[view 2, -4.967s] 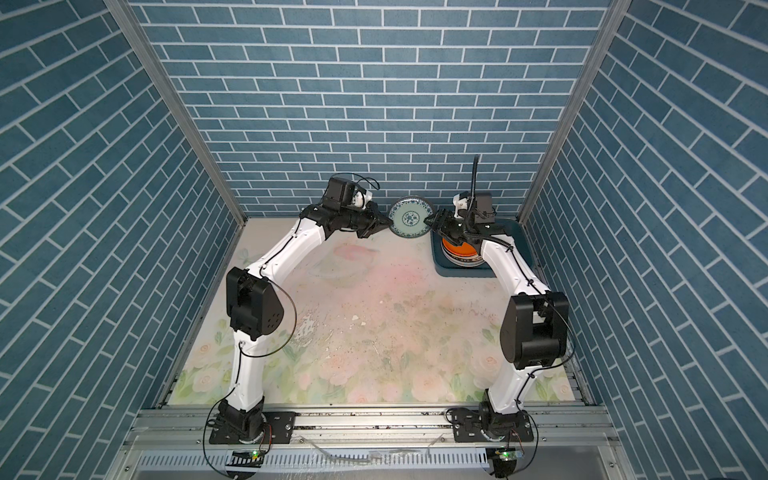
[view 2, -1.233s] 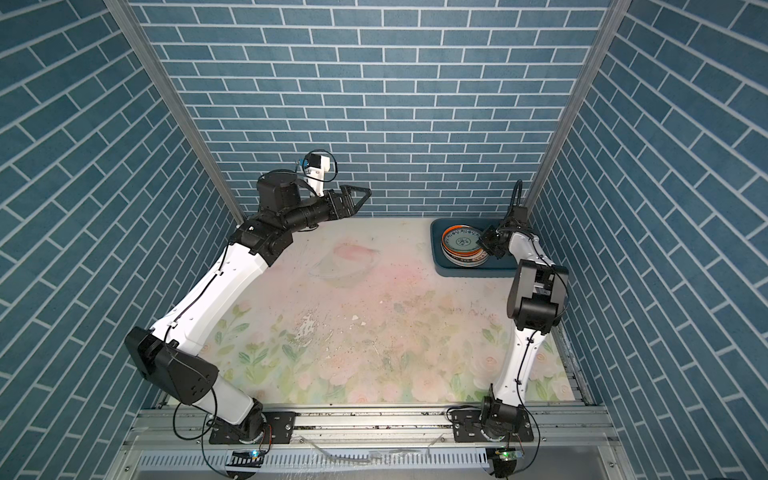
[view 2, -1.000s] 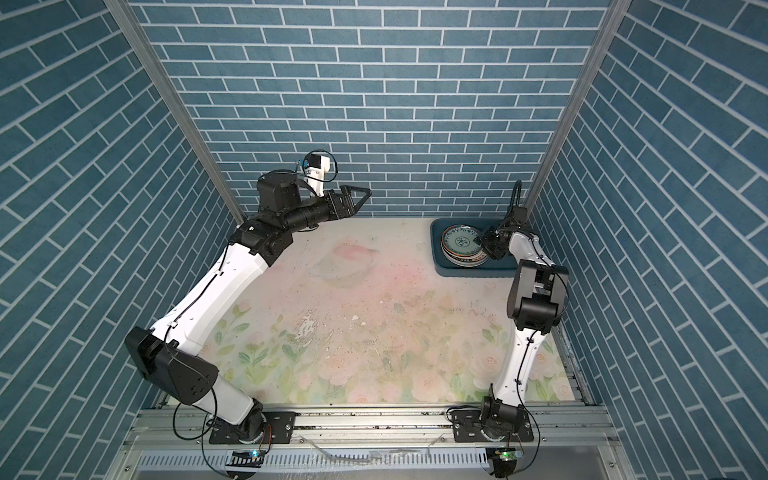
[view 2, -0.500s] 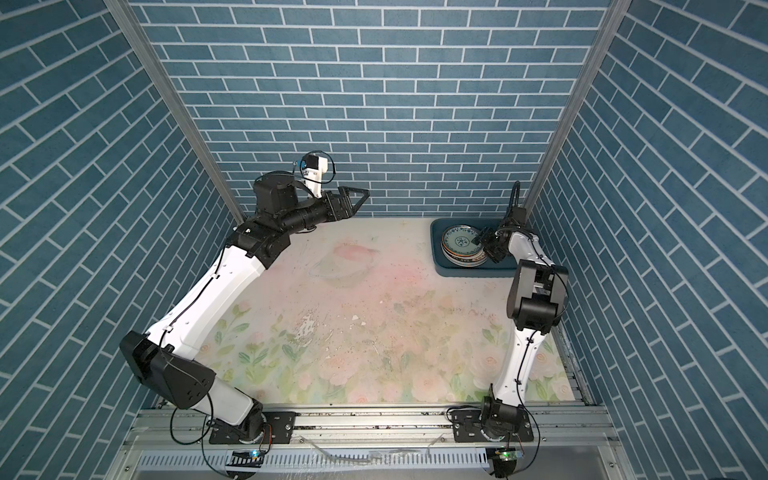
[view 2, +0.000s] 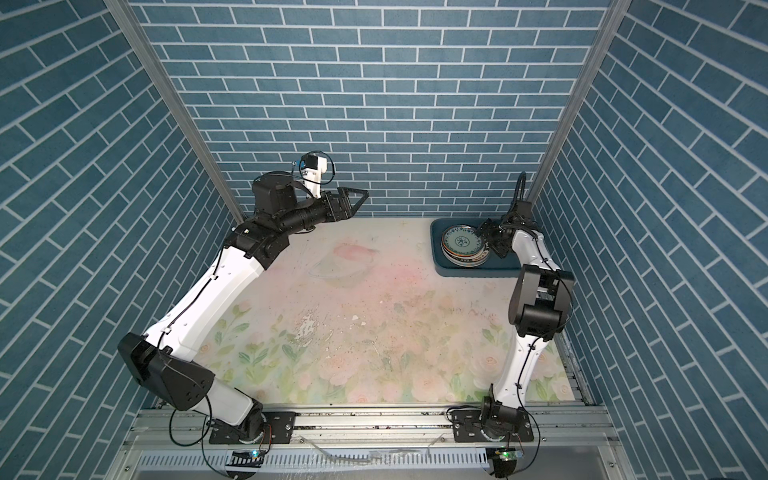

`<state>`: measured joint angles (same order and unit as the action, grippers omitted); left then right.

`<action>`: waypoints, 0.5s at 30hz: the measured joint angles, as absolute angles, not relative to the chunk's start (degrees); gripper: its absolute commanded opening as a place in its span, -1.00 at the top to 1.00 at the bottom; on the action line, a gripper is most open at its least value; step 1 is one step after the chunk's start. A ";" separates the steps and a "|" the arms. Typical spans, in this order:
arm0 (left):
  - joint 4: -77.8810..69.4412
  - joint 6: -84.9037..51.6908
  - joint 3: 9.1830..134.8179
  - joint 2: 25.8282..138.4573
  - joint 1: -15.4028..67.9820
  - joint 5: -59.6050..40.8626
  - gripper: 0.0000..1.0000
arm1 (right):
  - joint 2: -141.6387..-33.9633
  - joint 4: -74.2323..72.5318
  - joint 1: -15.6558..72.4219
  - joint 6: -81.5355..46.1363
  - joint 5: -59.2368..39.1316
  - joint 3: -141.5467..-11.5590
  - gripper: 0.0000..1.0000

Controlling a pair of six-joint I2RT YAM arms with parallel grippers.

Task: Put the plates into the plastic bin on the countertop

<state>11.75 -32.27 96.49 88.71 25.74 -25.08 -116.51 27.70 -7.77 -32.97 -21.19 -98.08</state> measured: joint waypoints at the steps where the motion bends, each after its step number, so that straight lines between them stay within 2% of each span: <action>1: 11.77 -32.23 96.47 88.64 25.74 -25.08 -0.99 | -115.55 27.55 -7.77 -32.97 -20.99 -97.56 -0.75; 15: 13.21 -30.41 91.07 85.08 21.47 -22.17 -0.99 | -96.97 24.23 -7.77 -32.93 -15.75 -81.76 -0.76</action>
<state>13.21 -30.41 91.07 85.08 21.47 -22.17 -96.97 24.23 -7.77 -32.93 -15.75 -81.76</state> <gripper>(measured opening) 0.996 0.876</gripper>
